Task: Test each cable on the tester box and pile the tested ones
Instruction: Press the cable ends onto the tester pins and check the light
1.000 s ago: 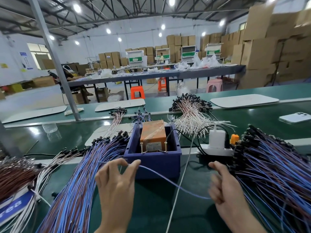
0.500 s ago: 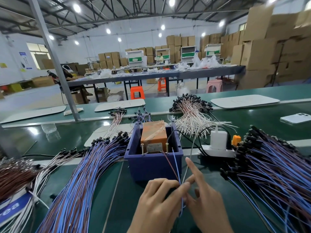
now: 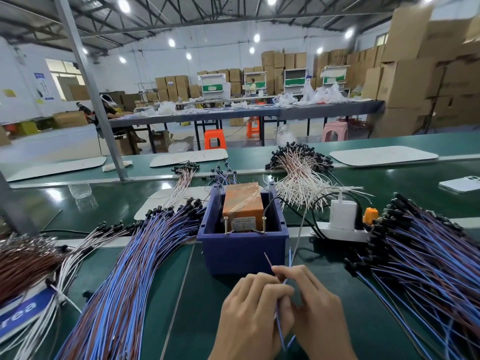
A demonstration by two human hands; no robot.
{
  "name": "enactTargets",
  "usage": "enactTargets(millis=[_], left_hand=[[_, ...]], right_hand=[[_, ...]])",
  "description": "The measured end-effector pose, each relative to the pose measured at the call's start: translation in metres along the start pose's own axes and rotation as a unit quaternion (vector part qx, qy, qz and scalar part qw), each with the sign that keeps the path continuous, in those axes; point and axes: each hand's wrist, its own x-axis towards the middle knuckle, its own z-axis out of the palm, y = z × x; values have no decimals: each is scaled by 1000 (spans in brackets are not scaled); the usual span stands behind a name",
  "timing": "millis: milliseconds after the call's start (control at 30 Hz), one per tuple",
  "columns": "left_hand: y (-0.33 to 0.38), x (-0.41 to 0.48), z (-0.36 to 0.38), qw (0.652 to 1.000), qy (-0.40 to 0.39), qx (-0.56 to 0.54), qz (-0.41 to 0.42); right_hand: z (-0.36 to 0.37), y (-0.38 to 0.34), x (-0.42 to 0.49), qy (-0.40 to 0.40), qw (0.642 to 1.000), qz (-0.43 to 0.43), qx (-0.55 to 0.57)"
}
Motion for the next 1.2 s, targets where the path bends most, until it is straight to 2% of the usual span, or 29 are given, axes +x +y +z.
enactTargets(millis=[167,367,467,633,833,967,1200], left_hand=[[-5,-2,0,998,-14,-25,-57],[-4,-2,-2,996,-47,3,-74],[-6,-2,-5,990,-26,-11,-138],[-17,-2,-6,950,57,-65,-301],[-43,-6,0,890,122,-99,-428],[-48,-5,0,857,153,-119,-478],[-50,-5,1,855,164,-99,-482]], right_hand=[[5,1,-2,-5,999,19,-30],[4,1,-5,-19,999,25,-44],[2,0,-6,-3,995,96,21],[14,5,-7,46,980,168,97],[34,4,0,39,980,169,103],[44,0,8,77,980,159,91],[50,3,17,121,966,199,111]])
